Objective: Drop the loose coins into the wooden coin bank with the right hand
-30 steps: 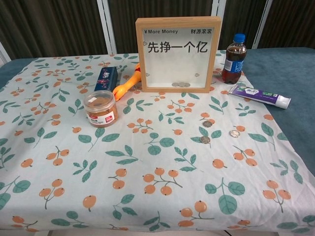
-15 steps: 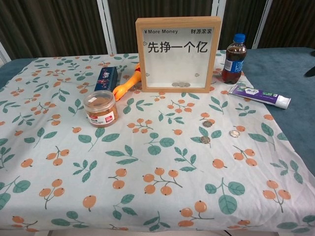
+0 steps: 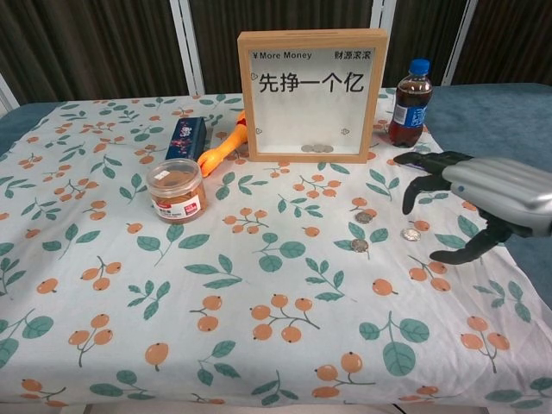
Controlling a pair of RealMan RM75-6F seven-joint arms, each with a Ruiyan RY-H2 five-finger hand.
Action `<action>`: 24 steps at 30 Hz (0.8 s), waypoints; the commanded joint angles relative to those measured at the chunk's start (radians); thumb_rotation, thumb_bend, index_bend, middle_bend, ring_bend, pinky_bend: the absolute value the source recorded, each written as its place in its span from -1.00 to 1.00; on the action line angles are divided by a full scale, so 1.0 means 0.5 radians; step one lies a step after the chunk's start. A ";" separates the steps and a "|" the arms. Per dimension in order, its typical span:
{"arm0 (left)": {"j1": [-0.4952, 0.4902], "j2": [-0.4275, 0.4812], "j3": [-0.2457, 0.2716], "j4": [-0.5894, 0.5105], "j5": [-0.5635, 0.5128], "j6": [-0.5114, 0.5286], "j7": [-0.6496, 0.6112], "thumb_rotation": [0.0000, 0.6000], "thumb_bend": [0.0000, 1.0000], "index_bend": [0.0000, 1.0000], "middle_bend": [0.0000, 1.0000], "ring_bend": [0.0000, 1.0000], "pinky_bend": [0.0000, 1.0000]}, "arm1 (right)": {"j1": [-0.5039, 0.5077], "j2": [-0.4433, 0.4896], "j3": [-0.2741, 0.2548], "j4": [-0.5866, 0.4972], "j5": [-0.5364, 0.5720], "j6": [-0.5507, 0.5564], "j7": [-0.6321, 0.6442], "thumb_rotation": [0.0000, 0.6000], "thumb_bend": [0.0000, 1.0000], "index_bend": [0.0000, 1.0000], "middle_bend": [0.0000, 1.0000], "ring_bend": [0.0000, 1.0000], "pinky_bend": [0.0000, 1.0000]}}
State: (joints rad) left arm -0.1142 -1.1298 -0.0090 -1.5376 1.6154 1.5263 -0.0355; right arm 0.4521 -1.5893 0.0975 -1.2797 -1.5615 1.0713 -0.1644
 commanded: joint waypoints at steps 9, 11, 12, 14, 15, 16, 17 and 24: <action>0.002 0.008 0.002 0.003 -0.001 0.007 -0.025 1.00 -0.15 -1.00 -1.00 -1.00 -1.00 | 0.167 -0.139 0.012 0.115 0.076 -0.149 -0.060 1.00 -0.02 0.02 -0.98 -1.00 -1.00; 0.004 0.011 0.004 0.002 0.001 0.009 -0.029 1.00 -0.15 -1.00 -1.00 -1.00 -1.00 | 0.186 -0.170 0.005 0.138 0.084 -0.164 -0.081 1.00 -0.02 0.03 -0.97 -1.00 -1.00; 0.004 0.012 0.005 0.001 0.003 0.011 -0.031 1.00 -0.15 -1.00 -1.00 -1.00 -1.00 | 0.194 -0.183 0.003 0.145 0.090 -0.174 -0.085 1.00 -0.02 0.03 -0.97 -1.00 -1.00; 0.007 0.016 0.005 0.000 0.003 0.015 -0.035 1.00 -0.15 -1.00 -1.00 -1.00 -1.00 | 0.213 -0.212 -0.002 0.162 0.104 -0.196 -0.098 1.00 -0.02 0.03 -0.97 -1.00 -1.00; 0.008 0.017 0.005 -0.001 0.003 0.017 -0.037 1.00 -0.15 -1.00 -1.00 -1.00 -1.00 | 0.219 -0.225 -0.003 0.172 0.108 -0.199 -0.106 1.00 -0.02 0.03 -0.97 -1.00 -1.00; 0.008 0.019 0.004 -0.001 0.002 0.019 -0.041 1.00 -0.15 -1.00 -1.00 -1.00 -1.00 | 0.224 -0.239 -0.006 0.183 0.113 -0.200 -0.115 1.00 -0.02 0.03 -0.96 -1.00 -1.00; 0.010 0.021 0.004 -0.001 0.001 0.021 -0.045 1.00 -0.15 -1.00 -1.00 -1.00 -1.00 | 0.228 -0.249 -0.008 0.190 0.117 -0.200 -0.120 1.00 -0.02 0.04 -0.96 -1.00 -1.00; 0.019 0.032 0.008 0.003 0.010 0.040 -0.074 1.00 -0.15 -1.00 -1.00 -1.00 -1.00 | 0.248 -0.292 -0.015 0.239 0.147 -0.191 -0.143 1.00 -0.02 0.06 -0.95 -1.00 -1.00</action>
State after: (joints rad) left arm -0.1048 -1.1139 -0.0052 -1.5364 1.6206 1.5466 -0.0723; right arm 0.5750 -1.7340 0.0903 -1.1622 -1.4897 0.9757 -0.2348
